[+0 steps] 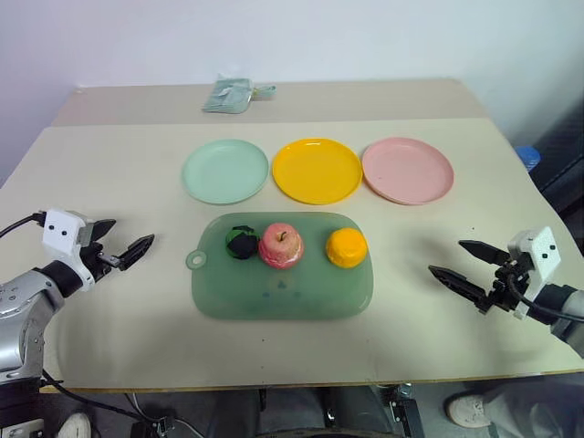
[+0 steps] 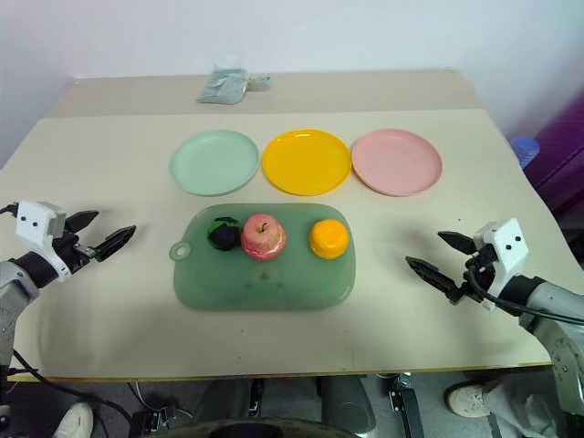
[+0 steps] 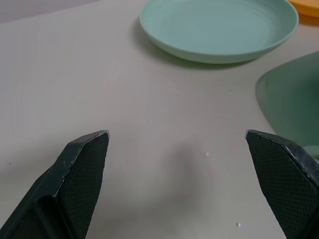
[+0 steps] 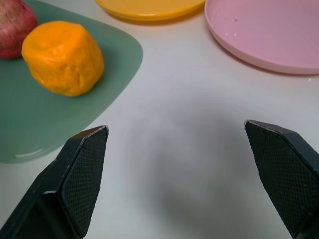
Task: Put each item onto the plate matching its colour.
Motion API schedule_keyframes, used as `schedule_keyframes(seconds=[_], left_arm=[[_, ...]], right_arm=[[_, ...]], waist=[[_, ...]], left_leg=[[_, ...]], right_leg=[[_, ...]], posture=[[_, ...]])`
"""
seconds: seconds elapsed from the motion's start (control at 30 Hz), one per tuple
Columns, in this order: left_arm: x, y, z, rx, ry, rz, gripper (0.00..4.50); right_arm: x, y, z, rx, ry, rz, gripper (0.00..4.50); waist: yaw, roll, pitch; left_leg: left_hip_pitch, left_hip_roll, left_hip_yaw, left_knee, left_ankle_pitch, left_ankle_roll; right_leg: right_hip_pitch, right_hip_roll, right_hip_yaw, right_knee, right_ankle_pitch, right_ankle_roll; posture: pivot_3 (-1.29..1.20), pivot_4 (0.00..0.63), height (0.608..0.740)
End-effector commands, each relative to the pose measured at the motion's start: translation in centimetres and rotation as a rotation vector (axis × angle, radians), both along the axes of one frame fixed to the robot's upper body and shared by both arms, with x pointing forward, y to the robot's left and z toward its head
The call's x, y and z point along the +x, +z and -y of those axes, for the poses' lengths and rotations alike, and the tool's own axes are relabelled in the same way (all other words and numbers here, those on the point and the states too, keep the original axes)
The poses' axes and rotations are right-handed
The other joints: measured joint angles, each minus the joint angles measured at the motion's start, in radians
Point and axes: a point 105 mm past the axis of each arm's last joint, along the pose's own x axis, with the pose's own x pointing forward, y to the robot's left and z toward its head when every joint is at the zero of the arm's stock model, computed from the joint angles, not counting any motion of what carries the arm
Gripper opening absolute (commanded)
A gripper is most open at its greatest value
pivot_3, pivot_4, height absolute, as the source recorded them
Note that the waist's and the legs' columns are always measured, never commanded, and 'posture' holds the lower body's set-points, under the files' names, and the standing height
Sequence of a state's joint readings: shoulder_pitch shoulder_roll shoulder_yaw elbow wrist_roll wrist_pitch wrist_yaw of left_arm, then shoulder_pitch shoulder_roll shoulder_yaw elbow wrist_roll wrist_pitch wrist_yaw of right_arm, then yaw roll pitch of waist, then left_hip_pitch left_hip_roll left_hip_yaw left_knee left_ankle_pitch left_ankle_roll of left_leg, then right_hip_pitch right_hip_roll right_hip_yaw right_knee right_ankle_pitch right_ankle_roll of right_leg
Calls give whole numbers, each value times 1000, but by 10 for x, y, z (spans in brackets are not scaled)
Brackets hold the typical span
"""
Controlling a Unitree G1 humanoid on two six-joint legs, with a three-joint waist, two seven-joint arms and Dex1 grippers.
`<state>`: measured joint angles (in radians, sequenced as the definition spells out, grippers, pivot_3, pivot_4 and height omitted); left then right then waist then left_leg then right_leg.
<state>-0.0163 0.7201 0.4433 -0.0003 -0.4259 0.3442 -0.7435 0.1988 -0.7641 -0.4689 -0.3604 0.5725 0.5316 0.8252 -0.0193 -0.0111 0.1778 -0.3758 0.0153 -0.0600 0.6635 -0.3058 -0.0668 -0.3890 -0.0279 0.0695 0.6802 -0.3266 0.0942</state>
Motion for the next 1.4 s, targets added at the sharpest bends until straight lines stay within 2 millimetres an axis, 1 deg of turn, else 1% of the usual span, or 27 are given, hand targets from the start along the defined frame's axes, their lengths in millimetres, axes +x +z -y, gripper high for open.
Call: schedule_keyframes(seconds=[0.03,0.23,0.4,0.5,0.57,0.63,0.73,0.87,0.97,1.07,1.13,1.17,1.23,1.33,1.4], left_arm=[[0,7,6,4,-14,35,4500],[5,9,11,-14,-8,59,4500],[15,11,21,-19,-28,78,4500],[18,9,22,-26,-34,81,4500],[21,10,27,-37,-38,91,4500],[24,14,32,-64,-62,108,4500],[29,13,40,-62,-101,117,4500],[31,20,53,-103,-194,113,4500],[29,23,63,-98,-277,103,4500],[24,21,81,-69,-415,65,4500],[17,19,100,-31,-551,31,4500],[14,18,105,-16,-593,20,4500],[10,10,115,47,-677,-12,4500],[8,1,124,124,-766,-40,4500],[15,-2,132,133,-785,-41,4500]], right_arm=[[2,5,-12,4,29,32,4456],[9,5,-26,22,34,62,4456],[14,4,-36,34,38,84,4456],[15,0,-43,46,38,89,4456],[17,-1,-45,41,30,95,4456],[19,3,-48,40,29,107,4456],[22,4,-46,45,10,119,4456],[17,5,-51,36,34,117,4456],[13,8,-52,51,39,109,4456],[0,10,-65,86,125,61,4456],[-9,9,-77,83,189,32,4456],[-11,9,-80,84,204,25,4456],[-16,10,-90,89,246,14,4456],[-22,12,-103,98,296,1,4456],[-26,12,-112,97,321,-1,4456]], waist=[[1,0,0],[2,0,0],[4,0,0],[3,0,0],[1,0,0],[2,0,0],[2,0,0],[4,0,0],[3,0,0],[3,0,0],[2,0,0],[3,0,0],[2,0,0],[2,0,0],[3,0,0]], left_leg=[[0,0,0,0,0,0],[0,0,0,0,0,0],[0,0,0,0,0,0],[0,0,0,0,0,0],[0,0,0,0,0,0],[0,0,0,0,0,0],[0,0,0,0,0,0],[-1,-1,0,0,0,0],[-1,-1,0,0,0,0],[0,-1,0,0,0,0],[0,-1,0,0,0,0],[0,-1,0,0,0,0],[0,-1,0,0,0,0],[0,-1,0,0,0,0],[0,-1,0,0,0,0]], right_leg=[[0,0,0,0,0,0],[0,0,0,0,0,0],[0,0,0,0,0,0],[0,0,0,0,0,0],[0,0,0,0,0,0],[0,0,0,0,0,0],[0,0,0,0,0,0],[0,0,0,0,0,0],[0,0,0,0,0,0],[0,1,0,0,0,0],[0,1,0,0,0,0],[0,1,0,0,0,0],[0,1,0,0,0,0],[0,2,0,0,0,0],[0,2,0,0,0,0]], posture=[[0,150,740],[0,150,740],[0,150,740],[0,150,740],[0,150,740],[0,150,740],[0,150,740],[0,150,740],[0,150,740],[0,150,740],[0,150,740],[0,150,740],[0,150,740],[0,150,740],[0,150,740]])
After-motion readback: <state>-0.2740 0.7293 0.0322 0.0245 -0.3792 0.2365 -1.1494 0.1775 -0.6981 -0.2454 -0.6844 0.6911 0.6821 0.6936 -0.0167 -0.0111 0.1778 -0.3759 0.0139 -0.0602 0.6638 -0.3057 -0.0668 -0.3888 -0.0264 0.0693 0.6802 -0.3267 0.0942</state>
